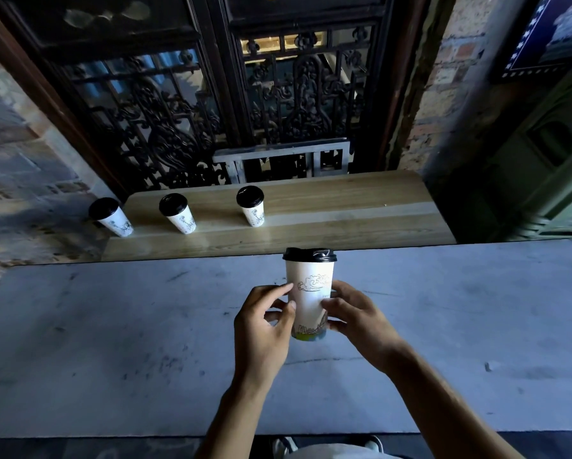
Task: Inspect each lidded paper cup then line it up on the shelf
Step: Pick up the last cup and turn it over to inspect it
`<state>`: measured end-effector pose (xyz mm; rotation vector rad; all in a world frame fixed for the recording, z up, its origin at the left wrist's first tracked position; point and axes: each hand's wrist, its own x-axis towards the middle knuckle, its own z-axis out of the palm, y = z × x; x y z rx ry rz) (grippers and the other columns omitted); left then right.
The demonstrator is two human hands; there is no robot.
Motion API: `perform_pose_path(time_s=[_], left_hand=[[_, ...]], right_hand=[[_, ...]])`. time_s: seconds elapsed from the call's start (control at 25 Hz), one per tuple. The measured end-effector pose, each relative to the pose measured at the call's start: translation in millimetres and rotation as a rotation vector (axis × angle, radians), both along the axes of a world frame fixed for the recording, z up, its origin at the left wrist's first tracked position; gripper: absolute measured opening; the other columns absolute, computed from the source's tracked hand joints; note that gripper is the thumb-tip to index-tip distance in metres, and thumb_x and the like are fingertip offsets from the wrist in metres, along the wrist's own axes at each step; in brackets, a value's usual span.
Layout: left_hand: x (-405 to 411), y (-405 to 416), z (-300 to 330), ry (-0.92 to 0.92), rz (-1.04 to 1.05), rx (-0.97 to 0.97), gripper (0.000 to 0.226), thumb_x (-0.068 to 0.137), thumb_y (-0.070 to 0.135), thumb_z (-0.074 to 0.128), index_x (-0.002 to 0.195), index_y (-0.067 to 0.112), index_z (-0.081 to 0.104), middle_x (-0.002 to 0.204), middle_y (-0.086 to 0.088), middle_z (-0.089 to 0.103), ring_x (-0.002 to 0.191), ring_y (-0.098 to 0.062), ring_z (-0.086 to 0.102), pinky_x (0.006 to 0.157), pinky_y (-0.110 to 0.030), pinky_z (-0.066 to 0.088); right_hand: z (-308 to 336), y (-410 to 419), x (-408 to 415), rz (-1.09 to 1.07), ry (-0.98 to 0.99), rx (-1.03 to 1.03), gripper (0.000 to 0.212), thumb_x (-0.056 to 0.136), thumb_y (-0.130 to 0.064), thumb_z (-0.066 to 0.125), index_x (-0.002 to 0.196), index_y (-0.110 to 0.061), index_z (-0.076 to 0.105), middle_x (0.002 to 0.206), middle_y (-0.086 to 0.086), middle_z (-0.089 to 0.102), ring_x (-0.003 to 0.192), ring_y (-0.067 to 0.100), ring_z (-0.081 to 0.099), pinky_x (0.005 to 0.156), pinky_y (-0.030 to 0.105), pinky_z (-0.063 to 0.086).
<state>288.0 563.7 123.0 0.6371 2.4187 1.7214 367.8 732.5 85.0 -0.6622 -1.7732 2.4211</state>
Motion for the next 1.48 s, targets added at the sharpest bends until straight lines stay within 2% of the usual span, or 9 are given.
perform_pose_path(time_s=[0.2, 0.36, 0.72, 0.88, 1.08, 1.24, 1.32, 1.4, 1.48], left_hand=[[6, 5, 7, -0.113, 0.012, 0.079, 0.024, 0.087, 0.016, 0.077, 0.108, 0.028, 0.072, 0.107, 0.001, 0.072, 0.087, -0.005, 0.072, 0.068, -0.012, 0.053], [6, 6, 6, -0.152, 0.011, 0.079, 0.028, 0.084, 0.023, 0.081, 0.103, 0.039, 0.069, 0.105, 0.000, 0.075, 0.085, -0.011, 0.075, 0.070, -0.019, 0.057], [6, 10, 1, -0.119, 0.012, 0.059, 0.027, 0.086, 0.015, 0.078, 0.112, 0.020, 0.072, 0.111, 0.006, 0.073, 0.093, -0.007, 0.072, 0.071, -0.022, 0.060], [4, 7, 0, -0.034, -0.014, 0.051, 0.024, 0.088, 0.006, 0.075, 0.106, 0.022, 0.075, 0.107, 0.006, 0.070, 0.093, -0.011, 0.071, 0.073, -0.021, 0.059], [4, 7, -1, 0.000, -0.013, 0.032, 0.027, 0.089, 0.001, 0.071, 0.103, 0.024, 0.076, 0.106, 0.005, 0.069, 0.094, -0.014, 0.070, 0.073, -0.023, 0.060], [3, 7, -3, -0.055, 0.026, 0.047, 0.025, 0.090, 0.010, 0.073, 0.103, 0.031, 0.072, 0.110, 0.004, 0.071, 0.096, -0.011, 0.071, 0.075, -0.028, 0.062], [3, 6, -5, -0.095, 0.026, 0.063, 0.022, 0.087, 0.018, 0.076, 0.105, 0.030, 0.071, 0.113, 0.003, 0.072, 0.099, -0.011, 0.071, 0.076, -0.028, 0.062], [3, 6, -4, -0.122, 0.012, 0.063, 0.034, 0.081, 0.035, 0.078, 0.113, 0.025, 0.071, 0.116, 0.006, 0.071, 0.104, -0.010, 0.071, 0.077, -0.031, 0.062], [2, 7, -3, -0.123, 0.016, 0.050, 0.044, 0.077, 0.043, 0.077, 0.118, 0.028, 0.070, 0.114, 0.010, 0.070, 0.103, -0.008, 0.070, 0.076, -0.029, 0.062]], right_hand=[[3, 2, 3, -0.015, 0.029, 0.051, 0.054, 0.083, -0.040, 0.076, 0.133, -0.026, 0.066, 0.128, 0.019, 0.070, 0.119, 0.035, 0.070, 0.106, 0.053, 0.055], [5, 5, 7, -0.028, 0.029, 0.066, 0.052, 0.084, -0.040, 0.078, 0.133, -0.024, 0.066, 0.128, 0.017, 0.070, 0.118, 0.033, 0.072, 0.107, 0.060, 0.052], [10, 9, 8, -0.008, 0.037, 0.019, 0.053, 0.084, -0.019, 0.067, 0.137, -0.016, 0.061, 0.119, 0.011, 0.079, 0.112, 0.026, 0.075, 0.089, 0.032, 0.058], [5, 7, 6, -0.003, 0.035, 0.055, 0.058, 0.082, -0.029, 0.076, 0.138, -0.019, 0.062, 0.124, 0.016, 0.076, 0.118, 0.036, 0.071, 0.106, 0.053, 0.054], [4, 5, 6, -0.013, 0.018, 0.090, 0.052, 0.083, -0.032, 0.078, 0.133, -0.022, 0.067, 0.122, 0.011, 0.076, 0.116, 0.031, 0.073, 0.106, 0.057, 0.054], [2, 5, 4, -0.026, 0.021, 0.059, 0.051, 0.086, -0.027, 0.073, 0.136, -0.022, 0.063, 0.125, 0.012, 0.075, 0.117, 0.031, 0.072, 0.106, 0.054, 0.054], [5, 6, 4, -0.025, 0.025, 0.030, 0.043, 0.095, -0.012, 0.065, 0.138, -0.019, 0.060, 0.119, 0.010, 0.078, 0.112, 0.025, 0.074, 0.094, 0.039, 0.059], [7, 7, 5, -0.023, 0.021, 0.017, 0.041, 0.100, 0.000, 0.055, 0.137, -0.019, 0.060, 0.114, 0.008, 0.080, 0.105, 0.020, 0.076, 0.084, 0.028, 0.059], [7, 8, 5, -0.039, 0.027, 0.014, 0.042, 0.099, 0.001, 0.057, 0.136, -0.018, 0.061, 0.114, 0.012, 0.080, 0.103, 0.021, 0.076, 0.082, 0.028, 0.060]])
